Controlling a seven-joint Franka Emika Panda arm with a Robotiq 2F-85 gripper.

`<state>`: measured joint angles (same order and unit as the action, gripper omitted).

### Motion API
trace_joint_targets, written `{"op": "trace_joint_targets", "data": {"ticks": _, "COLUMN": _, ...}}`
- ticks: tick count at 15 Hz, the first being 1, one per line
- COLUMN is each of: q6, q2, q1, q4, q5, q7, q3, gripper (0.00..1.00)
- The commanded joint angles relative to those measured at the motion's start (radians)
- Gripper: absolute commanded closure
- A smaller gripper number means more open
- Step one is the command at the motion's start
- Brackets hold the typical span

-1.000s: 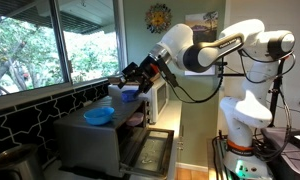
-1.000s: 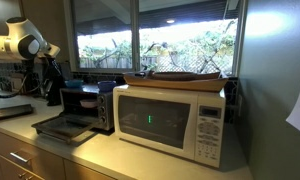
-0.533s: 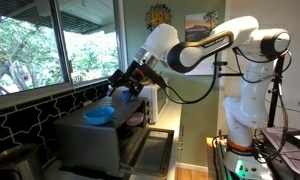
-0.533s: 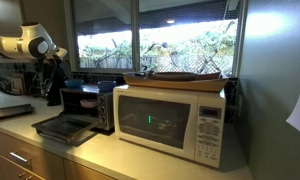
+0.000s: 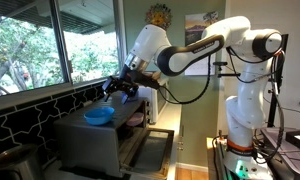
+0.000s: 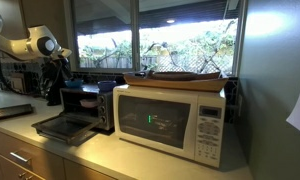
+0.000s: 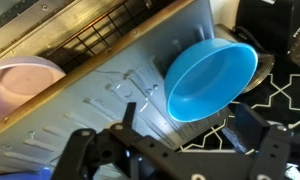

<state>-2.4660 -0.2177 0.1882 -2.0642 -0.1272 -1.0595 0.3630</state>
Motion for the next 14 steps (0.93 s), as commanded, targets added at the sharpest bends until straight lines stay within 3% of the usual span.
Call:
{"op": "trace_joint_targets", "data": {"ticks": 1, "q6": 0.063, "q2": 0.043, "q1": -0.01, "q4": 0.043, "q5": -0.059, "q7": -0.064, "q3": 0.027, "gripper": 0.08}}
{"op": "trace_joint_targets", "data": {"ticks": 5, "q6": 0.083, "q2": 0.071, "q1": 0.004, "q4": 0.055, "q5": -0.072, "q7": -0.089, "q3": 0.028, "gripper": 0.32}}
{"op": "trace_joint_targets", "data": {"ticks": 7, "q6": 0.082, "q2": 0.082, "q1": 0.008, "q4": 0.055, "q5": -0.082, "q7": -0.1, "q3": 0.028, "gripper": 0.26}}
{"op": "trace_joint_targets", "data": {"ticks": 8, "q6": 0.085, "q2": 0.088, "q1": 0.009, "q4": 0.058, "q5": -0.088, "q7": -0.107, "q3": 0.028, "gripper": 0.17}}
{"op": "trace_joint_targets", "data": {"ticks": 10, "q6": 0.091, "q2": 0.097, "q1": 0.014, "q4": 0.063, "q5": -0.1, "q7": -0.116, "q3": 0.027, "gripper": 0.18}}
{"op": "trace_joint_targets", "data": {"ticks": 11, "q6": 0.096, "q2": 0.101, "q1": 0.016, "q4": 0.067, "q5": -0.103, "q7": -0.121, "q3": 0.025, "gripper": 0.4}}
{"op": "trace_joint_targets", "data": {"ticks": 14, "q6": 0.107, "q2": 0.101, "q1": 0.019, "q4": 0.072, "q5": -0.114, "q7": -0.139, "q3": 0.02, "gripper": 0.52}}
